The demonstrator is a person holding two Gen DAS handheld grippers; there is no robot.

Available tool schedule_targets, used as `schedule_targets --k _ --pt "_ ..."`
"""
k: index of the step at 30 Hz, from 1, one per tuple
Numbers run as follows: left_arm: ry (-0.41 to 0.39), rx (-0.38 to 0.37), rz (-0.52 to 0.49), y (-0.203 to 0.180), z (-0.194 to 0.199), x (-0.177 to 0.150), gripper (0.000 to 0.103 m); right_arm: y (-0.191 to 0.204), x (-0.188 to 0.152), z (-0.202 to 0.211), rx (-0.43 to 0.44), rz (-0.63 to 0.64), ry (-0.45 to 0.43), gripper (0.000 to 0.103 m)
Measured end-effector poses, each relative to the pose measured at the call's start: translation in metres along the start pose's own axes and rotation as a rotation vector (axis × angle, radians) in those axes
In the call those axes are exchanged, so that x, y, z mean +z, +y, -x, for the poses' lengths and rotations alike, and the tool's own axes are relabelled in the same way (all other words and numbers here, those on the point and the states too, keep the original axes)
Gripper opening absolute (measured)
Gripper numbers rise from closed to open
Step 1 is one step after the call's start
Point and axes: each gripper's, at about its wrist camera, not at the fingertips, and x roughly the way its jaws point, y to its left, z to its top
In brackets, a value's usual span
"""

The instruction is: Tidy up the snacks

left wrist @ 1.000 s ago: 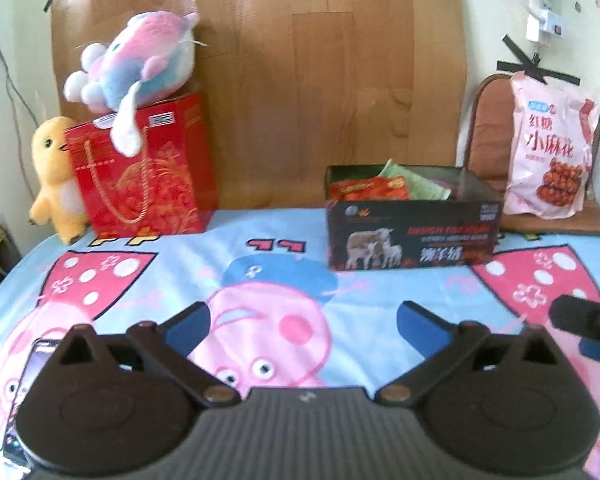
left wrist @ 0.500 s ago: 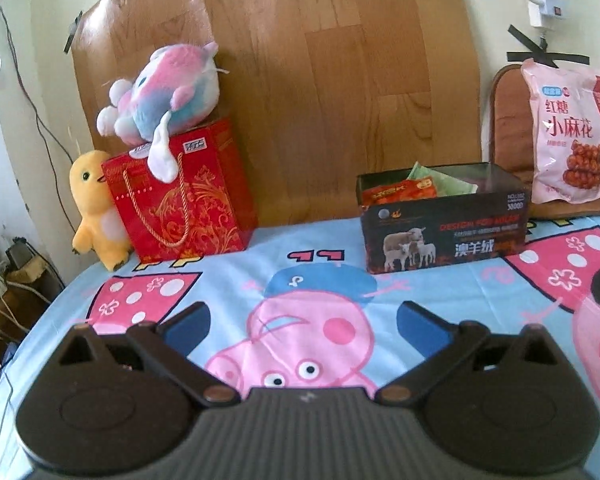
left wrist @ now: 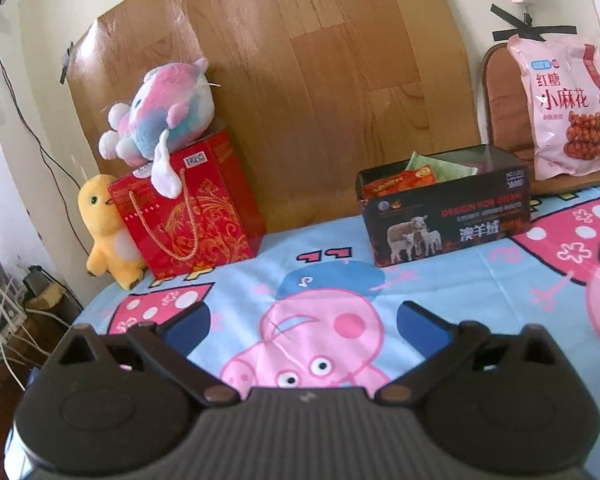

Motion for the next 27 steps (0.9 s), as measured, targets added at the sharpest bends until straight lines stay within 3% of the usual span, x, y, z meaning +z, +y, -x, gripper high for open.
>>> schedule_targets --k 27 --pt "0.019 0.047 -0.05 0.0042 -0.009 -0.0048 0.103 -0.0003 -0.0033 -0.0012 -0.017 0.002 -0.01 0.103"
